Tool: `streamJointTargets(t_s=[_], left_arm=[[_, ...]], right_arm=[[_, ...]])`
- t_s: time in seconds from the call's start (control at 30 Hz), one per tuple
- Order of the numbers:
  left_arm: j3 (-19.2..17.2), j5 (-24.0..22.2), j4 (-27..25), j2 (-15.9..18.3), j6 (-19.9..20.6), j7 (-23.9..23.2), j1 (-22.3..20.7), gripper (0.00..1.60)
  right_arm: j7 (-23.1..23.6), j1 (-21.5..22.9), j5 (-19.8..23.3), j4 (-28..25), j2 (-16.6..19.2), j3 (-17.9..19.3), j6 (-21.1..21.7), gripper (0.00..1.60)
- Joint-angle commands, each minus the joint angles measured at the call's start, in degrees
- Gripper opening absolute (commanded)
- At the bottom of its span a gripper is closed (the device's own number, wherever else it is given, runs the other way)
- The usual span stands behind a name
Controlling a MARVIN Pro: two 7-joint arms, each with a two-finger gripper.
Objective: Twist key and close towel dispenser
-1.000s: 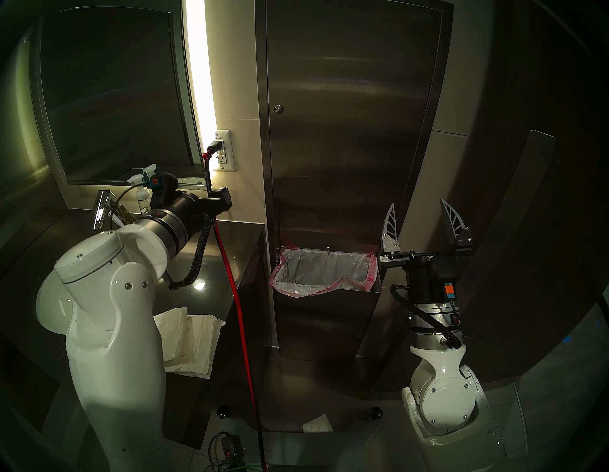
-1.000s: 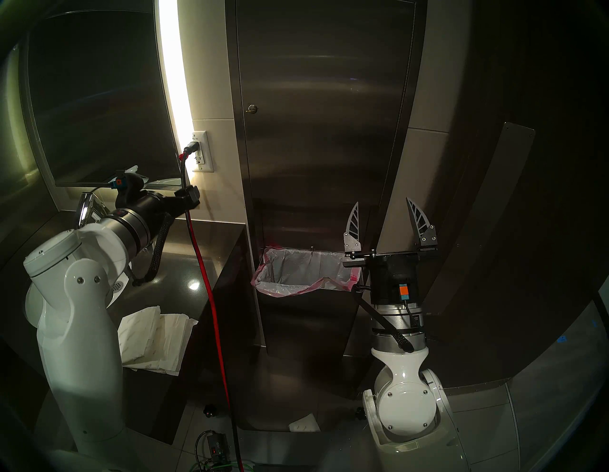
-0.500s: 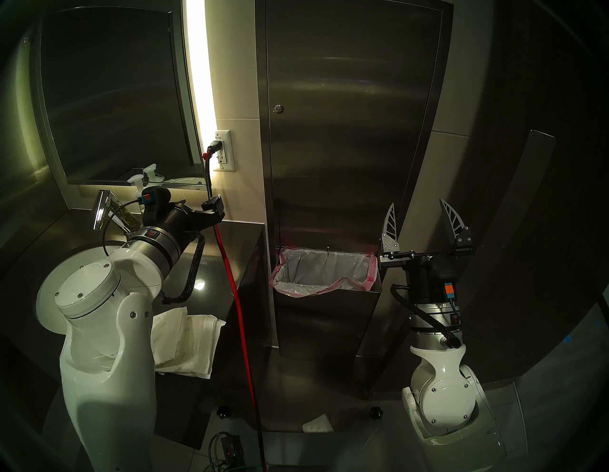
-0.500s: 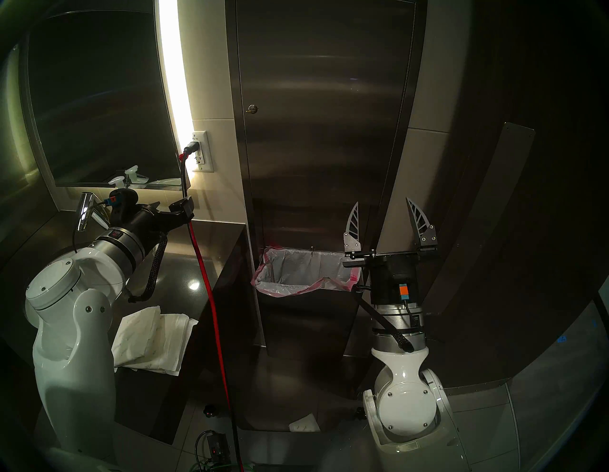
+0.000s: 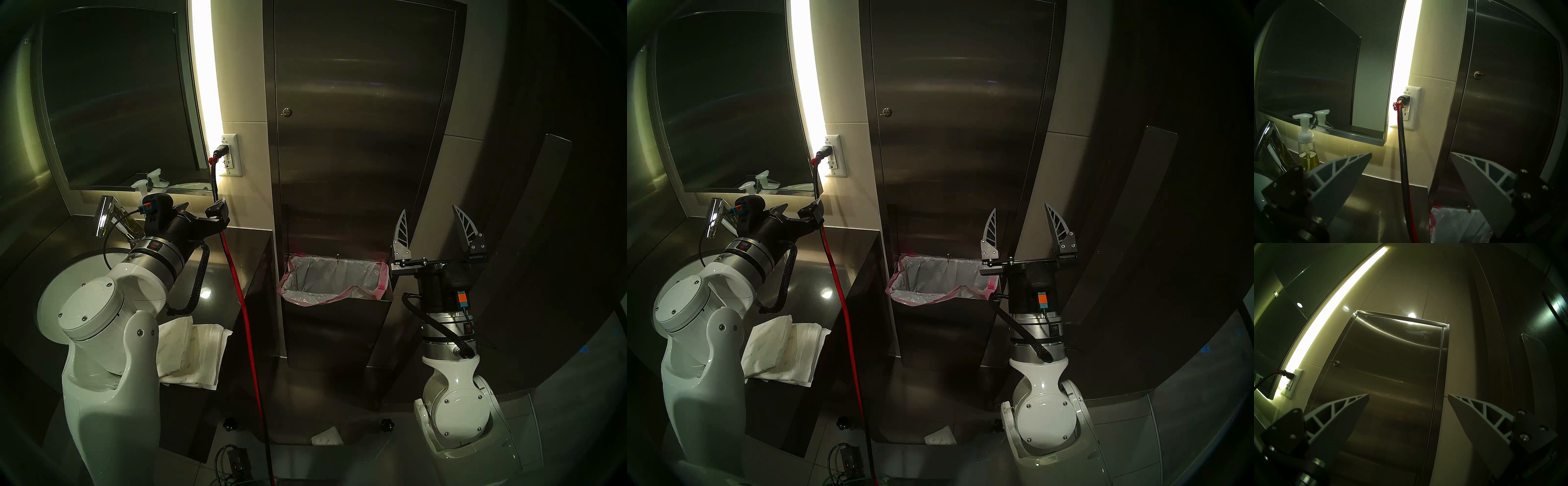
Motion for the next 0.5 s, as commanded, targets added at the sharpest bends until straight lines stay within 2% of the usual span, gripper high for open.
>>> streamJointTargets(t_s=[0.0, 0.47], left_arm=[[0.14, -0.19, -0.42, -0.32, -1.03, -0.20, -0.43, 1.60], [0.08, 0.08, -0.40, -0.57, -1.06, -0.49, -0.45, 1.60]], right_arm=[[-0.06, 0.19, 0.14, -0.91, -0.02, 0.13, 0.03, 1.60], [-0.27, 0.22, 0.16, -0.92, 0.19, 0.04, 0.10, 1.60]])
